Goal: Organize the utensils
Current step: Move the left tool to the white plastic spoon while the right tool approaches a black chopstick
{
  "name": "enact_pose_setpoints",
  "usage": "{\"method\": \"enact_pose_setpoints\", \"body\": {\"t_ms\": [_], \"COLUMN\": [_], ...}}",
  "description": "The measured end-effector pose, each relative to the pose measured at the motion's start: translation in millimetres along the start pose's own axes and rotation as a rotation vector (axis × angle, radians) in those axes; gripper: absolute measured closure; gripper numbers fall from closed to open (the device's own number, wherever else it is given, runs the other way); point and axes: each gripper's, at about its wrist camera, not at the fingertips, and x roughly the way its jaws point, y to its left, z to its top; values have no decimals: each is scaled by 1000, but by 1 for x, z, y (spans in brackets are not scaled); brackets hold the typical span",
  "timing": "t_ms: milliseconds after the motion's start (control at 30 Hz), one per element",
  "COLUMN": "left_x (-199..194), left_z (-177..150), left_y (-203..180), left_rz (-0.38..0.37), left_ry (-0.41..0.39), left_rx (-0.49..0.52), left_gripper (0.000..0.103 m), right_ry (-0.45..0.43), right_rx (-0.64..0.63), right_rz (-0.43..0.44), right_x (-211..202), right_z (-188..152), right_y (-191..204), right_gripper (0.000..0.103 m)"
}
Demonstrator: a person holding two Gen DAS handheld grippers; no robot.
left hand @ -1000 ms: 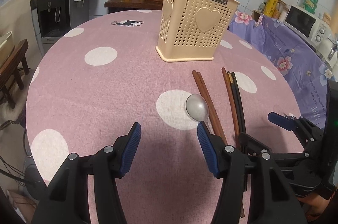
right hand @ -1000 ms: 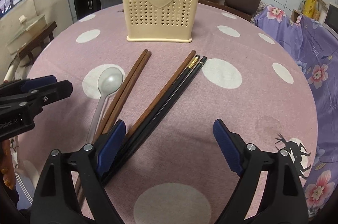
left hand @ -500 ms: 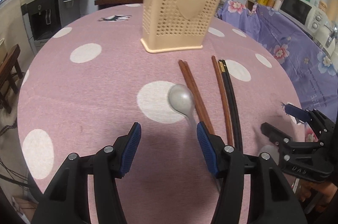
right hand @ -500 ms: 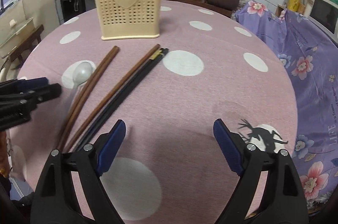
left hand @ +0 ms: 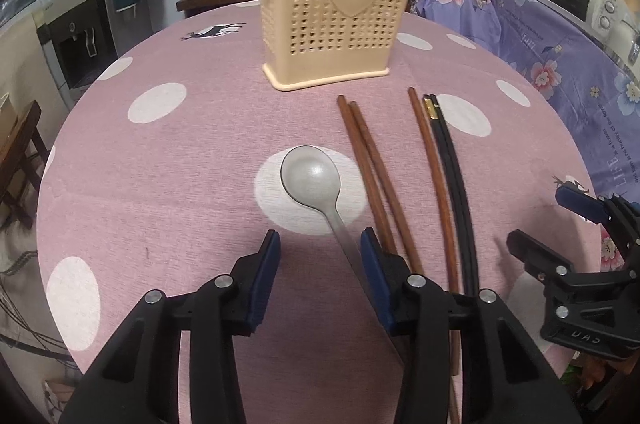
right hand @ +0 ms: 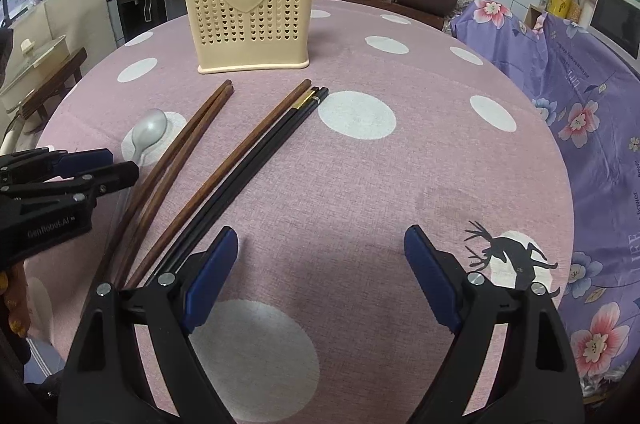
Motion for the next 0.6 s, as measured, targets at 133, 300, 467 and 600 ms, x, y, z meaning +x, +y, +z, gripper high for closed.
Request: {"method": "enact_pose_setpoints", "body": {"t_ms": [133,300,467,600], "left_x": [1,0,-1,-3], "left_z": [4,4,3,3], "left_y": [14,16,23,35], "left_rz": [3,0,-2,0], "left_ry": [7,-1,-2,1], "left_rx": [-18,-5,-9,-31], "left_gripper": [61,60,59,59], "right_ry": [8,37,43,50], "right_rx": [18,-44,-83,-50], "right_rz": [31,32,2,-95], "right_x": [3,12,10,3], "right_z": [7,10,11,12], "right_y": [4,29,31,7], "right_gripper": [18,18,18,19]}}
